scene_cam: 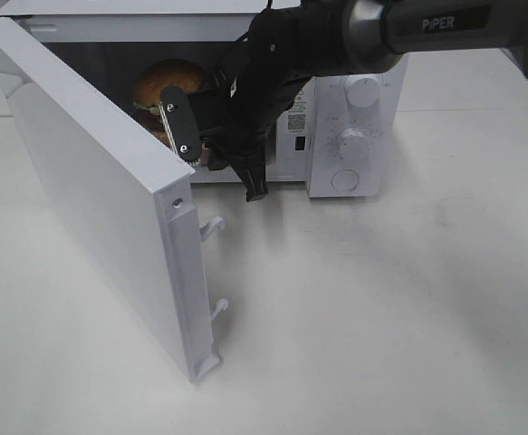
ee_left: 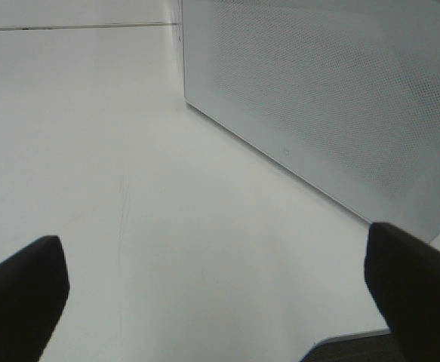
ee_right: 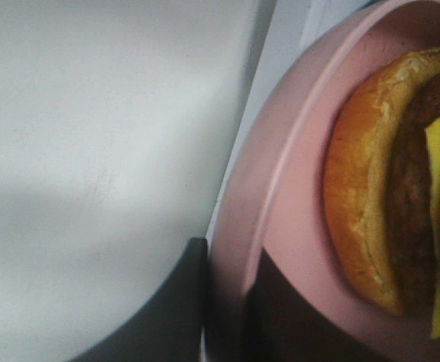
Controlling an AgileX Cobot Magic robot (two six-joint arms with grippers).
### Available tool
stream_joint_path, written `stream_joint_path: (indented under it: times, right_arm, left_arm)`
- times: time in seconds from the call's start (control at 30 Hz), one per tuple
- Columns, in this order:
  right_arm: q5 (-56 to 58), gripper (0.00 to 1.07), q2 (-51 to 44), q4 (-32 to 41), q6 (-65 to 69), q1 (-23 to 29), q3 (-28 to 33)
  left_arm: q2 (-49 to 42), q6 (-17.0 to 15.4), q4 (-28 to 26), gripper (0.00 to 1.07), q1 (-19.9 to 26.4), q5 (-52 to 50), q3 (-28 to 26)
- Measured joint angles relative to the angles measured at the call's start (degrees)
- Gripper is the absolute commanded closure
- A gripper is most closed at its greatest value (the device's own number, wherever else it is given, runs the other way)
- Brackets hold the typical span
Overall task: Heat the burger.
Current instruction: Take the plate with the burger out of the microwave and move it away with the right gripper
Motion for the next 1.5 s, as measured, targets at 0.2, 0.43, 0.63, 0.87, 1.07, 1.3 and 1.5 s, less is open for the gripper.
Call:
stream_joint_path:
  times: [0.2, 0.43, 0.63, 0.87, 1.07, 1.3, 1.5]
  right_arm:
    - [-1.95, 1.07, -3.84, 4.47, -8.08, -1.15, 4.93]
    - [-3.15, 1.07, -7.79, 8.02, -14.38, -1.2, 9.91]
    - [-2.92, 1.07, -10.2, 12.78, -19.48, -1.6, 12.95]
    - [-3.04, 1.07, -12.66, 14.55, -23.38, -1.72, 15.87]
    - [-3.27, 1.07, -14.95, 14.67, -24.52, -1.72, 19.02]
    - [-3.38, 1.07, -18.45, 14.78, -25.5, -1.66, 23.84]
    - [-3.44, 1.07, -22.35, 14.78, -26.3, -1.66, 29.22]
  left_arm:
    - [0.0, 0.0, 0.0, 0.07, 0.0, 0.0, 0.0]
    - [0.0, 0.0, 0.0, 0.07, 0.0, 0.0, 0.0]
    - [0.0, 0.0, 0.0, 0.07, 0.0, 0.0, 0.0]
    - [0.0, 0.0, 0.0, 0.07, 0.0, 0.0, 0.0]
    - [0.0, 0.0, 0.0, 0.07, 0.0, 0.0, 0.0]
    - [0.0, 0.0, 0.0, 0.07, 0.0, 0.0, 0.0]
    - [0.0, 0.0, 0.0, 0.07, 0.0, 0.0, 0.0]
